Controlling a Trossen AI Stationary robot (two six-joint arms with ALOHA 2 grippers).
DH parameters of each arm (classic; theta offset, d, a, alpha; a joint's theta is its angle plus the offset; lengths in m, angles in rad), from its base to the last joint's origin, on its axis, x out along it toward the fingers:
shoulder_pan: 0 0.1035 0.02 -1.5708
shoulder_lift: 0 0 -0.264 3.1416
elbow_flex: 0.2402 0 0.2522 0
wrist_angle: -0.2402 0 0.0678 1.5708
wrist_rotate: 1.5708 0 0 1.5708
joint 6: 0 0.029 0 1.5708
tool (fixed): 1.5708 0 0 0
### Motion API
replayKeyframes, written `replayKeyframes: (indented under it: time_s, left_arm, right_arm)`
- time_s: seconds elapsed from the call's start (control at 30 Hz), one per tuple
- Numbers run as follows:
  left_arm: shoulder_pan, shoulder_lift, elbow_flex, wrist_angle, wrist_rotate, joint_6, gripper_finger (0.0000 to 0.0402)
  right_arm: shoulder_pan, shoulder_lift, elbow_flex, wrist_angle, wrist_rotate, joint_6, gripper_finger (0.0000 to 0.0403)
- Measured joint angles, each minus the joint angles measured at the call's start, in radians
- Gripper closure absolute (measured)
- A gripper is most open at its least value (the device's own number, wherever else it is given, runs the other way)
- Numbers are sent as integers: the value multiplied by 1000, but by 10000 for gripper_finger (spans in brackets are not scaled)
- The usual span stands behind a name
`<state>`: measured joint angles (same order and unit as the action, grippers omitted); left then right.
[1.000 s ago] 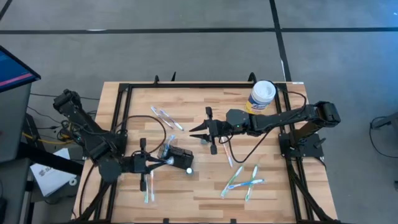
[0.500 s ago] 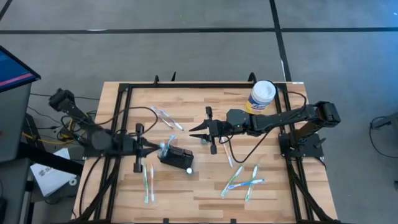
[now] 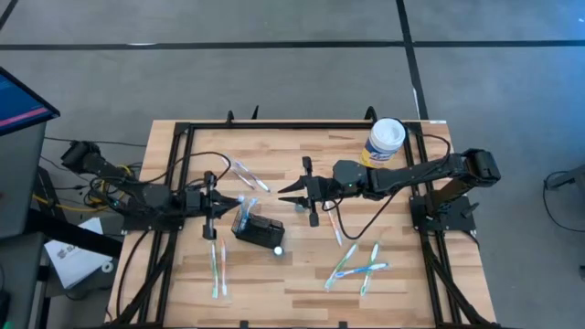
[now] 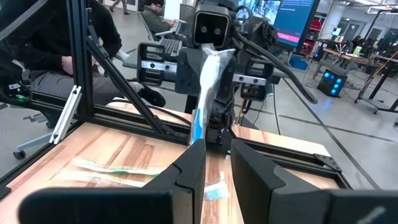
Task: Pick & Place toothbrushing station
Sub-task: Put the left blue toothbrush into the left compartment of the wire organizer
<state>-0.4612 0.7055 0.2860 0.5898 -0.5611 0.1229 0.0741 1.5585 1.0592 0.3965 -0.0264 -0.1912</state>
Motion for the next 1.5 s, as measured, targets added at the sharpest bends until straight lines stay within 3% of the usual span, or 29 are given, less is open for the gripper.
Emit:
replayKeyframes:
  time_s: [0.97, 1.5]
  left_arm:
    - [10, 4, -279, 396, -10, -128, 401]
    - [79, 115, -280, 427, -4, -205, 402]
  right_arm:
    - [0, 0, 0, 0, 0, -1, 336]
    - [0, 0, 0, 0, 0, -1, 336]
